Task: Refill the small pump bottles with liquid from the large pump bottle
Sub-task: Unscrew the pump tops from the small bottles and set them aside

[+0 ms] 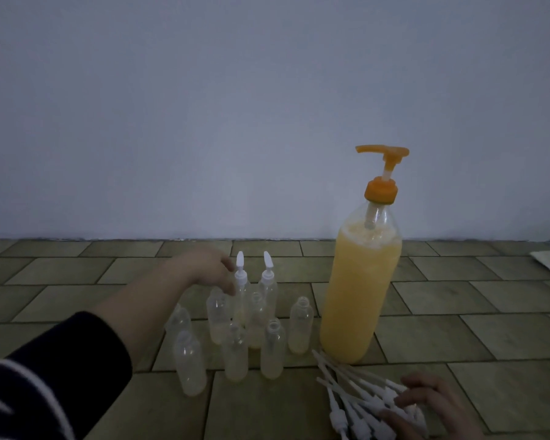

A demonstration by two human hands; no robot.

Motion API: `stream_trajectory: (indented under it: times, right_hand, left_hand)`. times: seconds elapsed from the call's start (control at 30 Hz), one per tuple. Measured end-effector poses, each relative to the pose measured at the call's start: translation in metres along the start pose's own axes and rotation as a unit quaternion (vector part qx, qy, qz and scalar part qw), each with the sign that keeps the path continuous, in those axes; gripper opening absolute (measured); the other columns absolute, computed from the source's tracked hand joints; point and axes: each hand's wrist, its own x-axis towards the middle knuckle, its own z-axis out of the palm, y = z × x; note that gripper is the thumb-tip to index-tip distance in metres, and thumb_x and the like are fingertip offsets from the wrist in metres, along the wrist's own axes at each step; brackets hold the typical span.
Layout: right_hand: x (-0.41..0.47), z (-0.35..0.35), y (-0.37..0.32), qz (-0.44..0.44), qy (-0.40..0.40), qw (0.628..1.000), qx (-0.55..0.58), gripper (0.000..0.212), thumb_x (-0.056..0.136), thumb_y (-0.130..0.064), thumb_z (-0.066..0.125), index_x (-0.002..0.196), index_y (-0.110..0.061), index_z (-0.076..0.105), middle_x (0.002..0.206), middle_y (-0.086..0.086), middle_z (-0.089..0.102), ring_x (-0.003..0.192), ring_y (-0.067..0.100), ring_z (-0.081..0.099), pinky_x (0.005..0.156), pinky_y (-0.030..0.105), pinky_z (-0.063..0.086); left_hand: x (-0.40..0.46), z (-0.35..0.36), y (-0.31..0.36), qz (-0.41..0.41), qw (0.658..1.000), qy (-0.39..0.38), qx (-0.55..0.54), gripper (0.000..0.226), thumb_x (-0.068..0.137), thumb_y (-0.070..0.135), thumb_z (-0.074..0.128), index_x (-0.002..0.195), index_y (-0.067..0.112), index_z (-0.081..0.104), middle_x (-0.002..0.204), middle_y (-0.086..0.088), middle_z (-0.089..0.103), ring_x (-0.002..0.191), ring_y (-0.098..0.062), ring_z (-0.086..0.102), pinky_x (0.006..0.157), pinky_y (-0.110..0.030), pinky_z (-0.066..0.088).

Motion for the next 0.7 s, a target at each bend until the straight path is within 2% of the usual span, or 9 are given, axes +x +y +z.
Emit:
stream_trajectory:
  times: [0.1, 0.17, 0.23, 0.3, 0.37, 0.47, 0.57, 0.63, 0.7]
  right_hand:
    - [0.002, 0.001, 0.002, -0.011, 0.013, 1.000, -0.004, 0.039, 0.073, -0.065, 0.060, 0.061, -0.028, 0.063, 0.093, -0.023, 0.058, 0.084, -0.006, 0.058, 0.083, 0.030, 0.046]
    - [0.001, 0.002, 0.002, -0.015, 0.020, 1.000, 0.002, 0.036, 0.075, -0.062, 0.060, 0.062, -0.028, 0.063, 0.090, -0.023, 0.058, 0.085, -0.005, 0.059, 0.086, 0.039, 0.045]
    - [0.000, 0.002, 0.001, -0.018, 0.030, 0.999, 0.008, 0.035, 0.077, -0.061, 0.059, 0.063, -0.029, 0.063, 0.087, -0.023, 0.058, 0.084, -0.004, 0.060, 0.085, 0.043, 0.045]
    - [0.000, 0.002, -0.002, -0.011, 0.040, 0.999, 0.013, 0.041, 0.079, -0.063, 0.055, 0.063, -0.026, 0.064, 0.087, -0.022, 0.057, 0.084, -0.003, 0.060, 0.086, 0.043, 0.045]
    - [0.001, 0.001, -0.003, 0.001, 0.048, 0.999, 0.014, 0.045, 0.079, -0.064, 0.055, 0.063, -0.023, 0.064, 0.086, -0.023, 0.057, 0.082, -0.004, 0.061, 0.086, 0.040, 0.046]
    - [0.005, -0.001, -0.006, 0.009, 0.058, 0.998, 0.011, 0.043, 0.078, -0.063, 0.057, 0.061, -0.024, 0.064, 0.088, -0.023, 0.059, 0.083, -0.006, 0.060, 0.086, 0.031, 0.047]
    - [0.011, -0.004, -0.018, 0.023, 0.066, 0.997, 0.027, 0.035, 0.077, -0.066, 0.055, 0.063, -0.034, 0.060, 0.090, -0.023, 0.060, 0.082, -0.007, 0.059, 0.082, 0.017, 0.046]
    - [0.016, -0.007, -0.027, 0.027, 0.069, 0.997, 0.031, 0.029, 0.075, -0.066, 0.058, 0.071, -0.036, 0.060, 0.091, -0.023, 0.061, 0.080, -0.008, 0.058, 0.075, 0.007, 0.042]
    - [0.024, -0.009, -0.037, 0.012, 0.061, 0.997, 0.044, 0.024, 0.074, -0.064, 0.060, 0.077, -0.040, 0.060, 0.093, -0.022, 0.061, 0.082, -0.004, 0.059, 0.073, 0.008, 0.042]
  left_hand:
    - [0.007, 0.005, 0.010, 0.014, 0.999, -0.010, 0.033, 0.057, 0.065, 0.041, 0.079, 0.116, 0.022, 0.059, 0.114, 0.005, 0.062, 0.103, -0.016, 0.057, 0.093, -0.036, 0.047]
    - [0.007, 0.008, 0.017, 0.020, 0.998, -0.008, 0.051, 0.052, 0.067, 0.039, 0.079, 0.111, 0.018, 0.060, 0.107, 0.002, 0.062, 0.097, -0.017, 0.057, 0.084, -0.031, 0.048]
    - [0.010, 0.012, 0.021, 0.022, 0.998, -0.008, 0.057, 0.044, 0.069, 0.038, 0.078, 0.103, 0.015, 0.063, 0.098, 0.001, 0.062, 0.088, -0.016, 0.056, 0.072, -0.027, 0.045]
    - [0.012, 0.016, 0.021, 0.017, 0.999, 0.004, 0.049, 0.042, 0.069, 0.038, 0.078, 0.099, 0.013, 0.063, 0.089, 0.001, 0.060, 0.081, -0.014, 0.055, 0.068, -0.026, 0.044]
    - [0.013, 0.019, 0.020, 0.017, 0.999, 0.026, 0.016, 0.041, 0.070, 0.034, 0.078, 0.100, 0.010, 0.063, 0.083, 0.002, 0.057, 0.076, -0.013, 0.054, 0.065, -0.025, 0.043]
    - [0.010, 0.014, 0.017, 0.025, 0.994, 0.071, -0.074, 0.034, 0.071, 0.028, 0.077, 0.097, 0.008, 0.065, 0.087, -0.003, 0.063, 0.073, -0.012, 0.057, 0.063, -0.024, 0.044]
    - [-0.002, -0.005, 0.005, 0.058, 0.973, 0.149, -0.167, 0.024, 0.073, 0.024, 0.075, 0.092, 0.010, 0.069, 0.093, -0.007, 0.068, 0.081, -0.016, 0.062, 0.070, -0.029, 0.048]
    - [-0.016, -0.021, -0.007, 0.087, 0.939, 0.219, -0.252, 0.021, 0.075, 0.023, 0.074, 0.095, 0.015, 0.071, 0.094, -0.004, 0.069, 0.089, -0.016, 0.063, 0.075, -0.031, 0.049]
    - [-0.033, -0.035, -0.017, 0.123, 0.875, 0.274, -0.380, 0.020, 0.076, 0.020, 0.074, 0.096, 0.016, 0.072, 0.097, -0.002, 0.071, 0.095, -0.016, 0.064, 0.084, -0.031, 0.049]
